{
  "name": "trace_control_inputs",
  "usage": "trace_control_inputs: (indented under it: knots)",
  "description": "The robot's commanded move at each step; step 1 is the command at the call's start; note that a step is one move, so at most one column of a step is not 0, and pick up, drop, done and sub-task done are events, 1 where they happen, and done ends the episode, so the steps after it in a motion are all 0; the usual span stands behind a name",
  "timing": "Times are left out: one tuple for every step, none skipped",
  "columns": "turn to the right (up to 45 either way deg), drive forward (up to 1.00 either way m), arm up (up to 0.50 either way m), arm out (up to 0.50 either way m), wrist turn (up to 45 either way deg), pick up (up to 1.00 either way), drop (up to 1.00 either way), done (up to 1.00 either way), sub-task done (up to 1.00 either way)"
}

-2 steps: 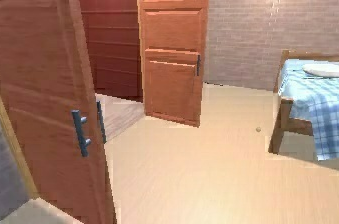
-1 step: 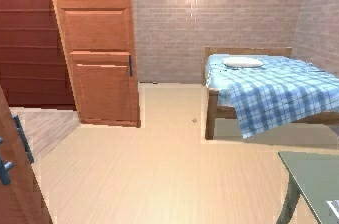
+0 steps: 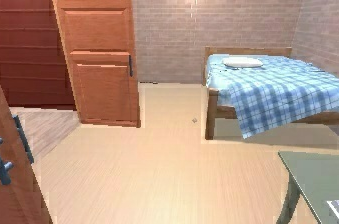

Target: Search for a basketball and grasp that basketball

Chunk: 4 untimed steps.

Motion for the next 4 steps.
trace_control_inputs:
  knots:
    - [0.0,0.00,0.00,0.44,0.0,0.00,0.00,0.00,0.00]
    - [0.0,0.00,0.00,0.00,45.0,0.00,0.00,0.00,0.00]
    - [0.0,0.00,0.00,0.00,45.0,0.00,0.00,0.00,0.00]
    - [0.0,0.00,0.00,0.00,45.0,0.00,0.00,0.00,0.00]
